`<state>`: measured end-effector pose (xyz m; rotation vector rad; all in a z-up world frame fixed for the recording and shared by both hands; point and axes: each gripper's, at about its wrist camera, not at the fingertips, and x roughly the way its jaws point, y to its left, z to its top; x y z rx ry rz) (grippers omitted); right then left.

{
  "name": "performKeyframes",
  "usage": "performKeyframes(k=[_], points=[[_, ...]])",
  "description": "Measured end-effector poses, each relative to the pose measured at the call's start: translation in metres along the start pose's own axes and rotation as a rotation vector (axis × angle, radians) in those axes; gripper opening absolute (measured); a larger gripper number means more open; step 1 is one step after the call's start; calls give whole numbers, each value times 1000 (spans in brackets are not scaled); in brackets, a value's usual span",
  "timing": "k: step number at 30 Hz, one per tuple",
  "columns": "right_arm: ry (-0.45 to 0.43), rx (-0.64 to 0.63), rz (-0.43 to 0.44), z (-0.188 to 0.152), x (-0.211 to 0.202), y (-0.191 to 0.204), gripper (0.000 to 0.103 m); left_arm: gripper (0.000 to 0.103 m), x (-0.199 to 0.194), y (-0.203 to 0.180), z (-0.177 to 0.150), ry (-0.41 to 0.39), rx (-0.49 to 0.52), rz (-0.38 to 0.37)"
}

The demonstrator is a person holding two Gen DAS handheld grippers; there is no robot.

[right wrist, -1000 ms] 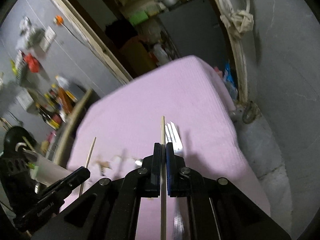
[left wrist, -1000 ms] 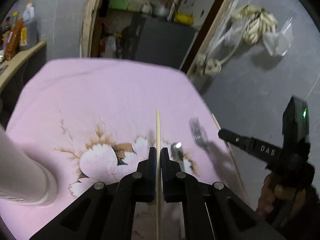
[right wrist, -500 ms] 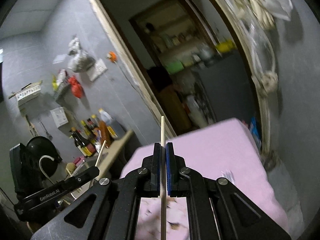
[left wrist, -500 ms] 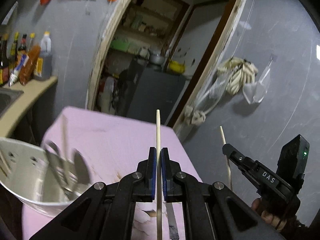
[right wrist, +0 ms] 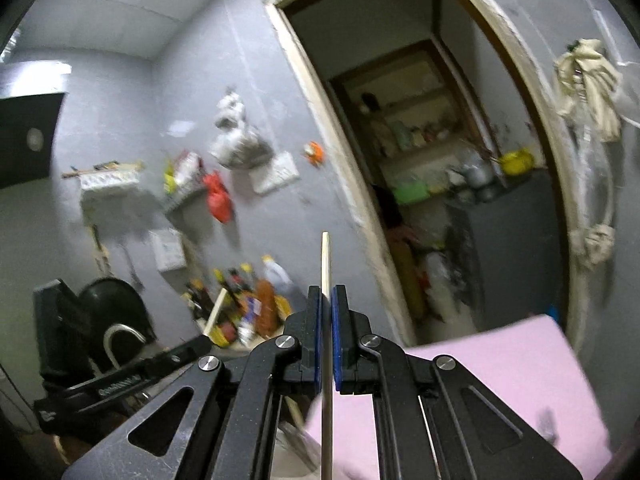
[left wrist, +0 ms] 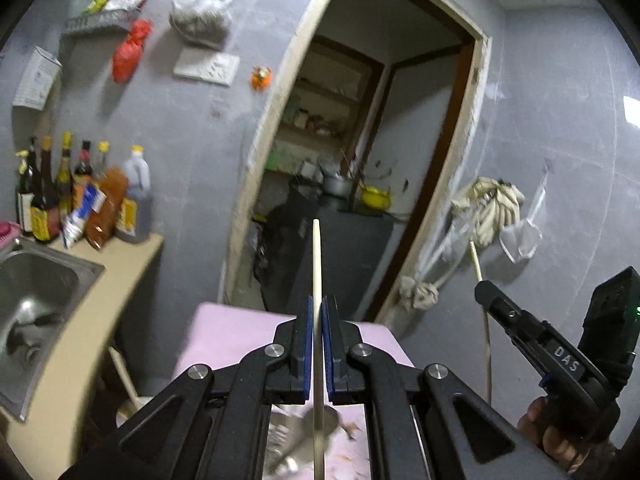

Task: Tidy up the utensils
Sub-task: 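Carry the chopstick with the left tool while the right tool carries its chopstick to the caddy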

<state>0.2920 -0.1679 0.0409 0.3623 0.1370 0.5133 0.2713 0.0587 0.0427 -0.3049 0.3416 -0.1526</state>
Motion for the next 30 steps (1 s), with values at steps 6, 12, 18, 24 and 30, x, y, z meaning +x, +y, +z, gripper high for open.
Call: performKeyframes(k=[6, 12, 18, 24, 30], points=[[-91, 49, 59, -16, 28, 25, 4, 5, -7, 56, 15, -88, -138, 25], [-151, 101, 15, -47, 46, 27, 4, 5, 3, 96, 8, -137, -227, 58], [-181, 153, -61, -73, 49, 17, 4, 5, 10, 125, -14, -191, -344, 86], [-224, 181, -109, -88, 51, 10, 4, 5, 20, 130, -32, -210, -369, 132], [-262, 175, -182, -101, 53, 9, 4, 5, 25, 127, -40, -245, -347, 187]])
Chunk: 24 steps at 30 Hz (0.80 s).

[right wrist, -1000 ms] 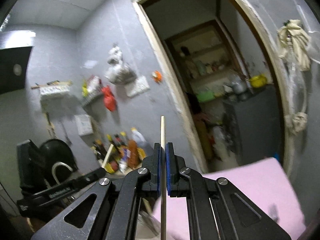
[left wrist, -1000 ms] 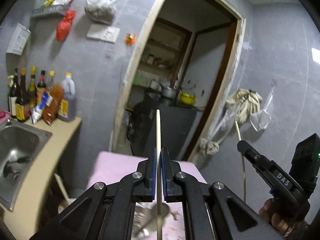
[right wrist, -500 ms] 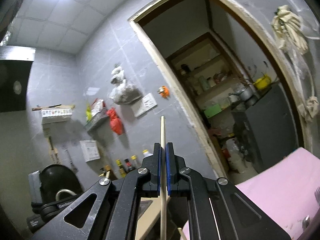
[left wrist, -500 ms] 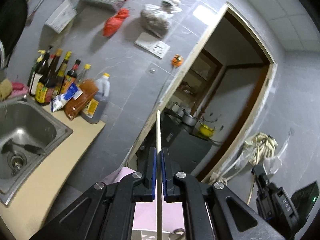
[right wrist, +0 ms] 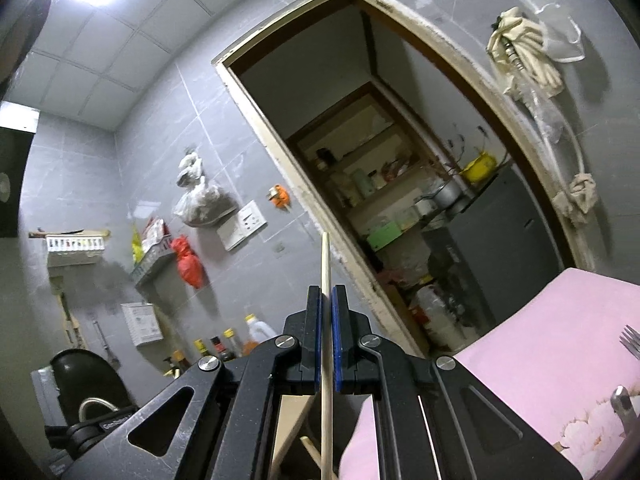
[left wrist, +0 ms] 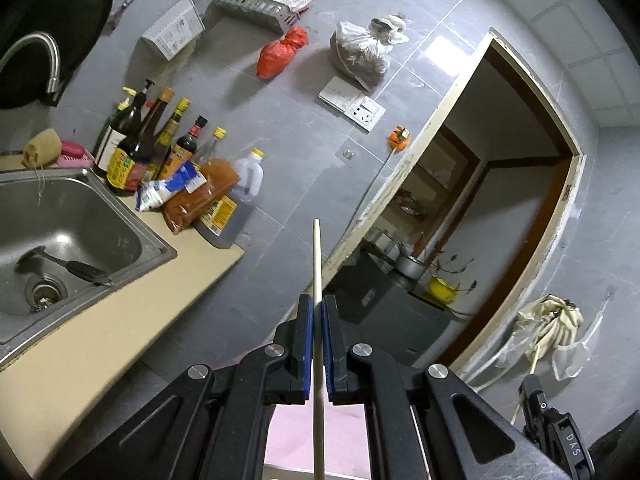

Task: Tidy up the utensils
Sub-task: 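Carry the chopstick with the left tool while the right tool carries its chopstick to the caddy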

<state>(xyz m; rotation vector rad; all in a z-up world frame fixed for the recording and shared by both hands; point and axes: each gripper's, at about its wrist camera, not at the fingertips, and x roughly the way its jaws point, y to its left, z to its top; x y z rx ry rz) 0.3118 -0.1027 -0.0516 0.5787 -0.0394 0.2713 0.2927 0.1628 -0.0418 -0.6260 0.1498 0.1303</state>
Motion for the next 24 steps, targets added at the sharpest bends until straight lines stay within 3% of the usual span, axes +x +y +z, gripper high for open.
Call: performKeyframes(k=[14, 24], points=[[5, -49, -10, -7, -2, -8, 5, 5, -1, -6, -17, -61, 61, 58], [38, -76, 1, -9, -6, -11, 6, 5, -8, -20, -26, -72, 165, 60]])
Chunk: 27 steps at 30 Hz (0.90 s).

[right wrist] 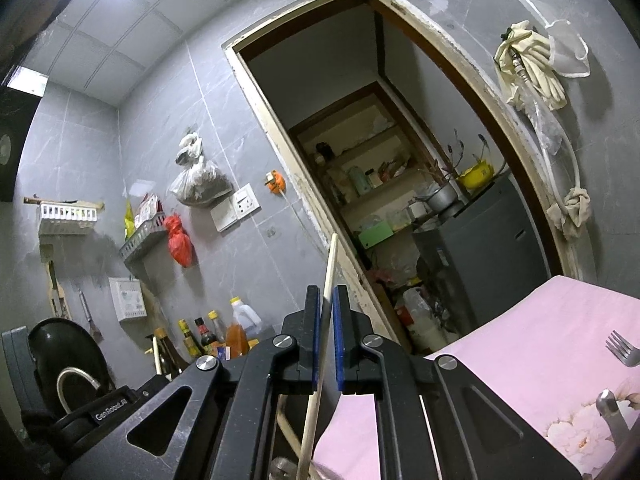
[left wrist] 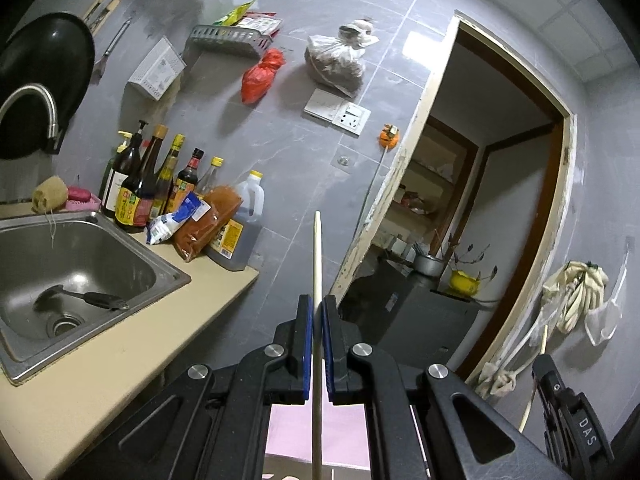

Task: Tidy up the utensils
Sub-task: 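Carry the chopstick with the left tool while the right tool carries its chopstick to the caddy, then open both tools over the white caddy to drop the chopsticks in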

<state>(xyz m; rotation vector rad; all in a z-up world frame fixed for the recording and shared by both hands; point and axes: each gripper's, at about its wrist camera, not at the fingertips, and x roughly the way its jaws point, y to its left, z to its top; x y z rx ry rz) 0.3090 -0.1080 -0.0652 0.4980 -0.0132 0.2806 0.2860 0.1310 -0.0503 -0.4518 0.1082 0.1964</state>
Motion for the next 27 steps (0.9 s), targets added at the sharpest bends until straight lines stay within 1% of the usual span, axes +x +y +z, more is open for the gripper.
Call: performKeyframes(k=[5, 10, 13, 15, 16, 18, 20, 21, 22, 25, 27], points=[[24, -17, 11, 0, -5, -1, 6, 5, -2, -4, -1, 26, 42, -13], [63, -34, 23, 2, -10, 1, 6, 5, -3, -5, -1, 74, 76, -25], [94, -52, 22, 6, -15, 2, 6, 5, -6, -4, -1, 108, 86, -37], [111, -64, 18, 11, -19, 2, 6, 5, -8, -4, 0, 146, 96, -47], [118, -71, 16, 13, -22, 2, 6, 7, -9, -5, 1, 160, 100, -51], [140, -82, 5, 19, -25, 1, 6, 16, -9, -7, 3, 198, 107, -63], [161, -84, -6, 25, -27, -1, 10, 45, -12, -7, 6, 226, 91, -78], [171, -85, -13, 28, -30, -2, 15, 49, -14, -7, 7, 224, 80, -78], [180, -89, -18, 32, -33, -3, 20, 50, -17, -8, 9, 221, 76, -78], [203, -109, -34, 46, -42, -5, 24, 50, -22, -16, 15, 240, 101, -70], [207, -125, -47, 56, -47, -5, 27, 55, -27, -21, 19, 251, 120, -70]])
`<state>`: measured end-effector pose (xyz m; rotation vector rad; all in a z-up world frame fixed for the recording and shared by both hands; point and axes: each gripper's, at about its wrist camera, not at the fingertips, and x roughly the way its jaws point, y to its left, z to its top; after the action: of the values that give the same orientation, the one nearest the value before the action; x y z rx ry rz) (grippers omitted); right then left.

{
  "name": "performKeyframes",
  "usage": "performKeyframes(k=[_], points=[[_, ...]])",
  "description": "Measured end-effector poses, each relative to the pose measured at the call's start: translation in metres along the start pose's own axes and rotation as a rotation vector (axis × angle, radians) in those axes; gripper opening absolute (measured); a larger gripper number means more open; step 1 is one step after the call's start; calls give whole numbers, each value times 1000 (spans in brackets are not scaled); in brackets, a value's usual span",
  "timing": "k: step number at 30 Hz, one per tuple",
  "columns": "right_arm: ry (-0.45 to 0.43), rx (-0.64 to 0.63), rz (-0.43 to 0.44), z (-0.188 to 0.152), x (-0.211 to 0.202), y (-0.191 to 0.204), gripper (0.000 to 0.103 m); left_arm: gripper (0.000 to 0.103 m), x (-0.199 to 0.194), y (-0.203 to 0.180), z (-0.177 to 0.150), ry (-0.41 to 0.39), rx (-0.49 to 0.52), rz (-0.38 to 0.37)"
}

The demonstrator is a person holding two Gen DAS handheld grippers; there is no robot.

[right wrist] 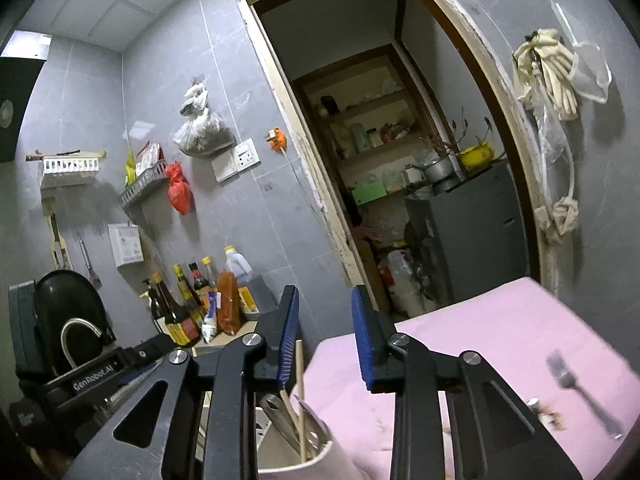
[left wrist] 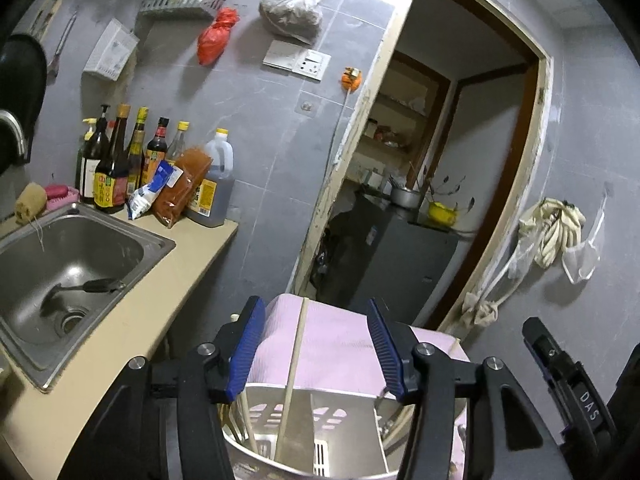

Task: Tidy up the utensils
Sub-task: 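Open both tools over the white caddy to drop the chopsticks in, then move both open tools back toward the silver knife and fork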

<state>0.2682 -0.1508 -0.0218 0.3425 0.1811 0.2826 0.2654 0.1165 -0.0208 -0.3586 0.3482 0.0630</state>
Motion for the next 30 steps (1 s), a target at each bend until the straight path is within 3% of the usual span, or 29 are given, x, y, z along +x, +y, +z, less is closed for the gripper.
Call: performKeyframes(k=[11, 13, 16, 21, 30], points=[[14, -78, -74, 54, -45, -13, 62, 88, -39, -44, 19, 45, 74, -5], [13, -92, -84, 61, -54, -17, 67, 89, -46, -52, 20, 35, 84, -14], [20, -114, -96, 71, -66, -23, 77, 98, -57, -67, 23, 3, 105, -16], [47, -133, -115, 81, -82, -40, 91, 100, -67, -93, 24, -9, 143, -21], [113, -192, -188, 80, -93, -80, 100, 102, -67, -131, 0, 15, 206, 7]])
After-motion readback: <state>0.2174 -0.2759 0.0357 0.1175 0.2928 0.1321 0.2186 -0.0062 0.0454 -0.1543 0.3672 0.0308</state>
